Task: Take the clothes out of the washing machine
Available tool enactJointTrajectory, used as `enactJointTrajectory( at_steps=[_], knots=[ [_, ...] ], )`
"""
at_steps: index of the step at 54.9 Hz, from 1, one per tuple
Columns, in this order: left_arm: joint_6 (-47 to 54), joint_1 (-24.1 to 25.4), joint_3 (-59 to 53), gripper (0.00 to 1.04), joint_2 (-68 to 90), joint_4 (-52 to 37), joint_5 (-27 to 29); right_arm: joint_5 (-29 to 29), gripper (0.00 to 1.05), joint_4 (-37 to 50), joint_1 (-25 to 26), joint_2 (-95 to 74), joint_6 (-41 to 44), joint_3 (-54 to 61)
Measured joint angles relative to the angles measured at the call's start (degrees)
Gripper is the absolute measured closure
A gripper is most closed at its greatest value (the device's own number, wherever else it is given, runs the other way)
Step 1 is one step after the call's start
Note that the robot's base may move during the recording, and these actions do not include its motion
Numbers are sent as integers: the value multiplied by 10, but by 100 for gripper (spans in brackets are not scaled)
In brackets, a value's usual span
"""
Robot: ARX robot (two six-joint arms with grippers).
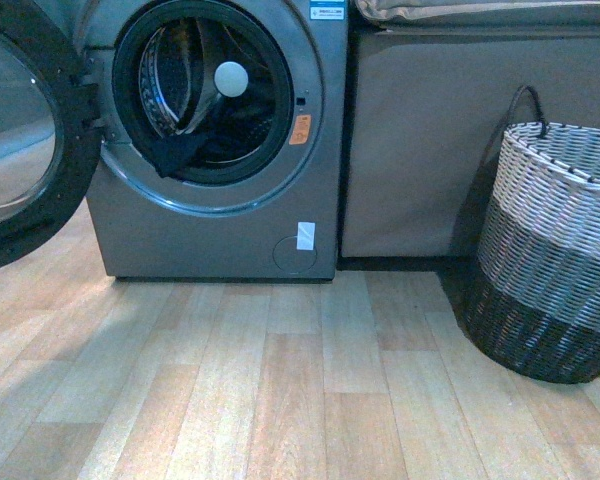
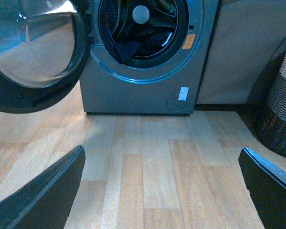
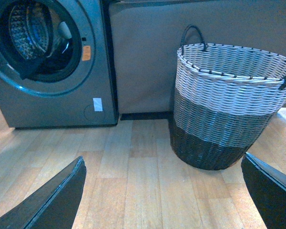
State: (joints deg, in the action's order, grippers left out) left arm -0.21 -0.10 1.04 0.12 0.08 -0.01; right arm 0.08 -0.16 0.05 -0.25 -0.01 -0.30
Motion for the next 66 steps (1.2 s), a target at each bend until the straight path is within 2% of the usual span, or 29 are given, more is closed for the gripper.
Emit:
enactJointTrajectory(
  at_steps=[66],
  knots=[
    [0,0,0,7,0,0,1,1,7,0,0,0,0,0]
  ],
)
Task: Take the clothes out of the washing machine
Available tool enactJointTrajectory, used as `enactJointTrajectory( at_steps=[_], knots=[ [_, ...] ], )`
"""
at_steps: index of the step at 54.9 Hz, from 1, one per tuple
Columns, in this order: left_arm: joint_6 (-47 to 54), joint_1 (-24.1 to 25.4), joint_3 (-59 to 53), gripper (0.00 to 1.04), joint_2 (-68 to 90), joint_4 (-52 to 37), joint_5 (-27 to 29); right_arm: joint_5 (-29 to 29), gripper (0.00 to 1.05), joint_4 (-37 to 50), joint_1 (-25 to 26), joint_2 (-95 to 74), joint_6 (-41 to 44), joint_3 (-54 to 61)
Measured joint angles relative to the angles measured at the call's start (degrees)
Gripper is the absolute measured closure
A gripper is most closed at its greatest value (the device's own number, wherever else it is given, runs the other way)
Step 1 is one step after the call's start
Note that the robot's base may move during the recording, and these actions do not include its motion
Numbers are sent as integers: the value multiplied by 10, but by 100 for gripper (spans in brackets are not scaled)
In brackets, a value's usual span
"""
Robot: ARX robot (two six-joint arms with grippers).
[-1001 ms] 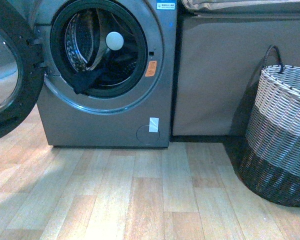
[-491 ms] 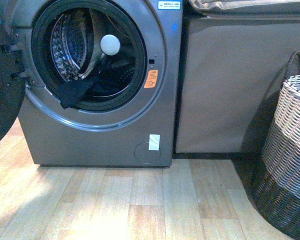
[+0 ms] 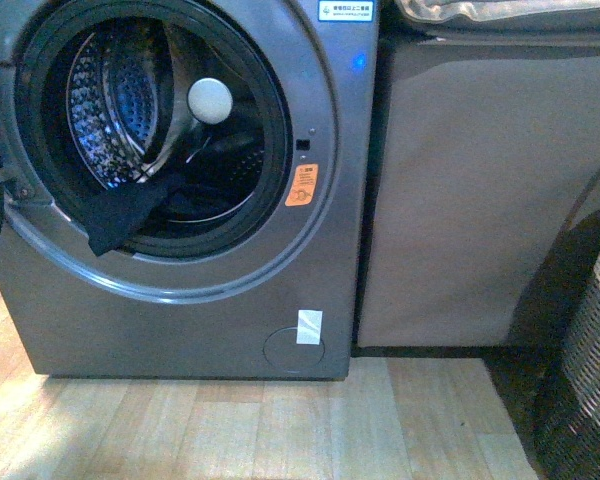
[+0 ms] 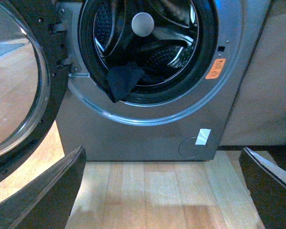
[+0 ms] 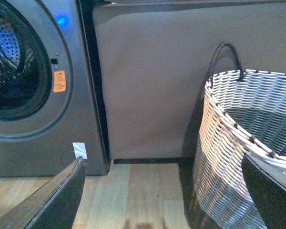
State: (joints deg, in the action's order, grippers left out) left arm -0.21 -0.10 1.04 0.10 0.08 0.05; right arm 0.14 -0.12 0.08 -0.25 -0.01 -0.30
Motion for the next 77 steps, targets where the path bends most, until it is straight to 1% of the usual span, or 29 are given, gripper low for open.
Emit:
enactJointTrajectory(
  at_steps=[49,50,54,57,58,60,62,65,68,71,77],
  knots=[
    [0,0,0,7,0,0,1,1,7,0,0,0,0,0],
    [-4,5,2,7,5,7,-11,0,7,0,0,0,0,0],
    [-38,51,44,7,75,107,-160,-2,7,0,0,0,0,0],
    [-57,73,62,7,145,128,-231,1,7,0,0,0,0,0],
    [-63,76,68,7,172,124,-247,1,7,0,0,0,0,0],
    [-70,76,77,7,213,107,-259,1,7,0,0,0,0,0],
    [-73,69,87,7,251,82,-259,1,7,0,0,0,0,0],
    [-75,48,114,7,329,16,-240,1,7,0,0,0,0,0],
    [-75,12,161,7,442,-73,-213,-1,7,0,0,0,0,0],
    [-73,-21,204,7,542,-135,-184,0,7,0,0,0,0,0],
    [-59,-59,280,7,690,-182,-164,-1,7,0,0,0,0,0]
  ],
)
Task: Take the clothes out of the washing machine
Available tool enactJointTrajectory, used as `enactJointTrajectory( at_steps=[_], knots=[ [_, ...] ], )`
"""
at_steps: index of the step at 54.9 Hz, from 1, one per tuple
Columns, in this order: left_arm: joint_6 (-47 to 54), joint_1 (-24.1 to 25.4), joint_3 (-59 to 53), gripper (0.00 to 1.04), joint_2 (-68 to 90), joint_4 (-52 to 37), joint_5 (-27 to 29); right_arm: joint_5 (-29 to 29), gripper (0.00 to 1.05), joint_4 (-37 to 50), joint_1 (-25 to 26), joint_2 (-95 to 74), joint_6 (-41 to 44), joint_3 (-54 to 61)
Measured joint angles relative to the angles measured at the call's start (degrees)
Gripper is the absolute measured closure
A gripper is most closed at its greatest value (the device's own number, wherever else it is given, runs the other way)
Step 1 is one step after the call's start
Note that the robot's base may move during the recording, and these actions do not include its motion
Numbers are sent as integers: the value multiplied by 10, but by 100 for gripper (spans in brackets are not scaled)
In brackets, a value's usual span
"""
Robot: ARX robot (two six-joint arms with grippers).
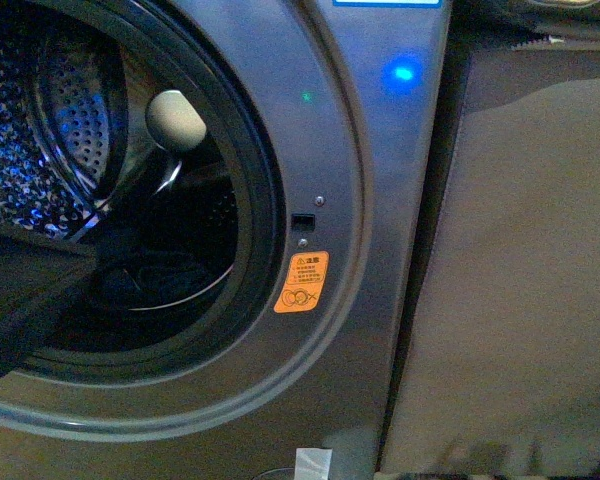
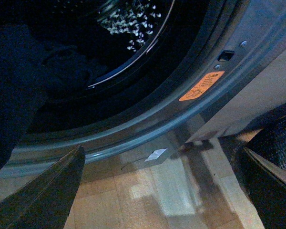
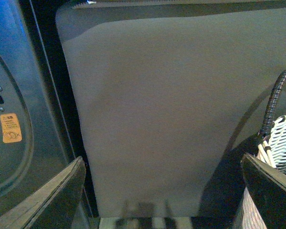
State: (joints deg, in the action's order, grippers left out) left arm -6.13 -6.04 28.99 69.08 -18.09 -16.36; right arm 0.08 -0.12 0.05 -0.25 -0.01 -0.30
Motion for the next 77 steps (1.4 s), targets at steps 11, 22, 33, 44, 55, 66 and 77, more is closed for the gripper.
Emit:
enactJointTrajectory(
  at_steps=[11,22,33,44,55,66,77],
  knots=[
    [19,-31,138,7,196,-14,25,0,7,0,0,0,0,0],
    [47,-40,258,7,348,-18,68,0,7,0,0,0,0,0],
    [55,-33,355,7,450,-7,110,0,7,0,0,0,0,0],
    [40,-12,437,7,508,17,123,0,7,0,0,0,0,0],
    [49,-8,519,7,569,57,143,0,7,0,0,0,0,0],
    [49,-9,600,7,637,130,168,0,7,0,0,0,0,0],
    [48,-2,685,7,685,196,211,0,7,0,0,0,0,0]
  ],
)
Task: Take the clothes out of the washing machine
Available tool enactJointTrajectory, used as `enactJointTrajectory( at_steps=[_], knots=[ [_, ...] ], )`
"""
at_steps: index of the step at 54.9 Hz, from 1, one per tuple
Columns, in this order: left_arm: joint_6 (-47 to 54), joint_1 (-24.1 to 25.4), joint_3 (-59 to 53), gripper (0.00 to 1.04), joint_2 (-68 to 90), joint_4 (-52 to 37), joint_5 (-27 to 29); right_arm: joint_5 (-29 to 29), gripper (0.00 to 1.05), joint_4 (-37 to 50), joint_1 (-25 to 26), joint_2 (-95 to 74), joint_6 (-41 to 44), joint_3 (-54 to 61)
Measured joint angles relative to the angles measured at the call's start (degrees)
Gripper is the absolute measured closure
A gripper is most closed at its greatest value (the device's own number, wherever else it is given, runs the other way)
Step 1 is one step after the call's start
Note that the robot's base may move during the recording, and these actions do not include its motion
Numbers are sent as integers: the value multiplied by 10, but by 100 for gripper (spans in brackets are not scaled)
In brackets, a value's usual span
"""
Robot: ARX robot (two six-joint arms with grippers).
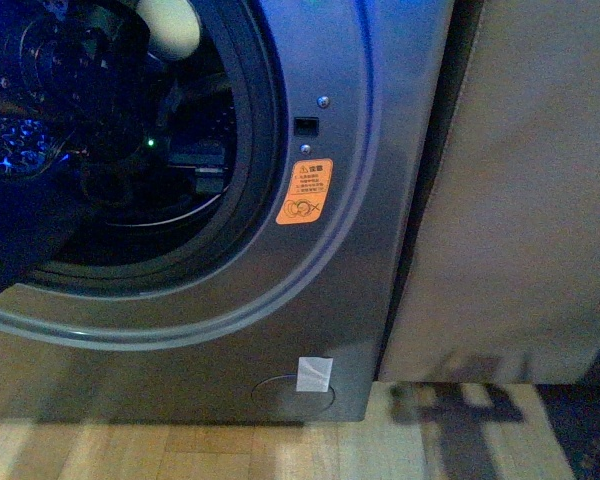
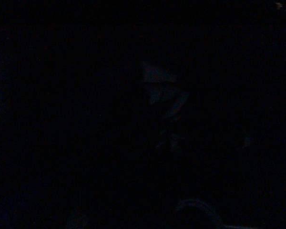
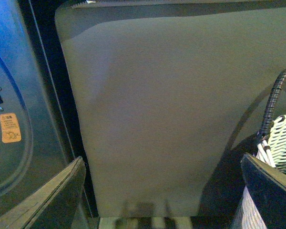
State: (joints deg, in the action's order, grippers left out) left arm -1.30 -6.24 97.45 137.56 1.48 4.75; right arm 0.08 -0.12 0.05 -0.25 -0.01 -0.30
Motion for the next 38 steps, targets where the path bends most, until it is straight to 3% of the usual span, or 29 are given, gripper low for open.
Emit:
enactJointTrajectory(
  at_steps=[17,38],
  knots=[
    [-3,14,52,7,40,33,52,0,7,0,0,0,0,0],
    [-20,26,71,10,51,70,65,0,7,0,0,0,0,0]
  ],
)
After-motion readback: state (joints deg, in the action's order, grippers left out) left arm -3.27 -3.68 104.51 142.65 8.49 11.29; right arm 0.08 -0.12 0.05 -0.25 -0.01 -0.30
